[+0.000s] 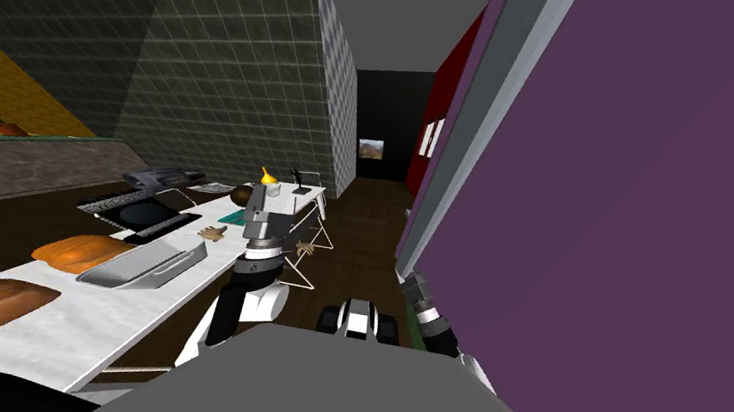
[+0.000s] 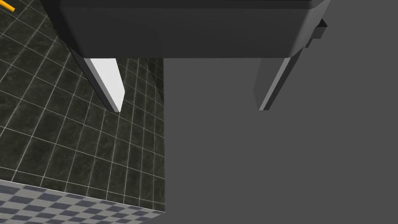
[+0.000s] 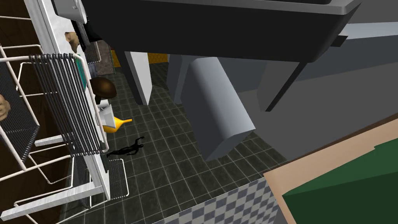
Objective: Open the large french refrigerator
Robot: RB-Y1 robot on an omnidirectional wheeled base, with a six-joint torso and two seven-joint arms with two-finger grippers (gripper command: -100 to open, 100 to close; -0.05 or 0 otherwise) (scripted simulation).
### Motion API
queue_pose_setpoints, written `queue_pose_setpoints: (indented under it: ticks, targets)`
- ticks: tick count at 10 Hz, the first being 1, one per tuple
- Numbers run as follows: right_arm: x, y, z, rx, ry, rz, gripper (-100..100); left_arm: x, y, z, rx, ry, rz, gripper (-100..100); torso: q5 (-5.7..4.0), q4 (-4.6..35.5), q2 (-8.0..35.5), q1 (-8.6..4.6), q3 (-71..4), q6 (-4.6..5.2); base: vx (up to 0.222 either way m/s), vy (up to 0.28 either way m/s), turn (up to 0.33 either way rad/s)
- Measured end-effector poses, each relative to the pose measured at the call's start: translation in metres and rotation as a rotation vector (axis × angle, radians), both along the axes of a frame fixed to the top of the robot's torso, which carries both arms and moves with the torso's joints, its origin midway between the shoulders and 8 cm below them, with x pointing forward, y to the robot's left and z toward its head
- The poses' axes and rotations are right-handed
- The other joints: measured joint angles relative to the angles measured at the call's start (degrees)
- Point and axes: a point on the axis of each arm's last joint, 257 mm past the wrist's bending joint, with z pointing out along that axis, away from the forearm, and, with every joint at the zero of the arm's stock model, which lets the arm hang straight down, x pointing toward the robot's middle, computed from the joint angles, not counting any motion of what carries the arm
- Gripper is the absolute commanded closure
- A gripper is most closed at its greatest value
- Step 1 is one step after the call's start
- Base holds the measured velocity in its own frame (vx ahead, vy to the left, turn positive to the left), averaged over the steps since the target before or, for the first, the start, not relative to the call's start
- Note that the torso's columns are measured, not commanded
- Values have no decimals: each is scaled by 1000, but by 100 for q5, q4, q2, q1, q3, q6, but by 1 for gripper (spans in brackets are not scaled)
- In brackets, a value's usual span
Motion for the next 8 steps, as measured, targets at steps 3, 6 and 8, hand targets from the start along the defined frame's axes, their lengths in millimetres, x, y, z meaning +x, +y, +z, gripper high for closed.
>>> queue_pose_setpoints:
  ticks: [3, 6, 8]
  targets:
    - [-12, 19, 1, -5, 3, 87, 100, 0, 0, 0, 0, 0, 0, 0, 5, 3, 6, 21, 2, -9, -217, 33, 263]
    - [-21, 29, -2, -1, 11, 149, 100, 0, 0, 0, 0, 0, 0, 0, -1, -9, -40, -4, -29, -9, -140, 27, 92]
    - [-22, 36, 0, 3, 4, 216, 100, 0, 0, 0, 0, 0, 0, 0, -8, -6, -8, 2, 1, -17, -177, 16, 97]
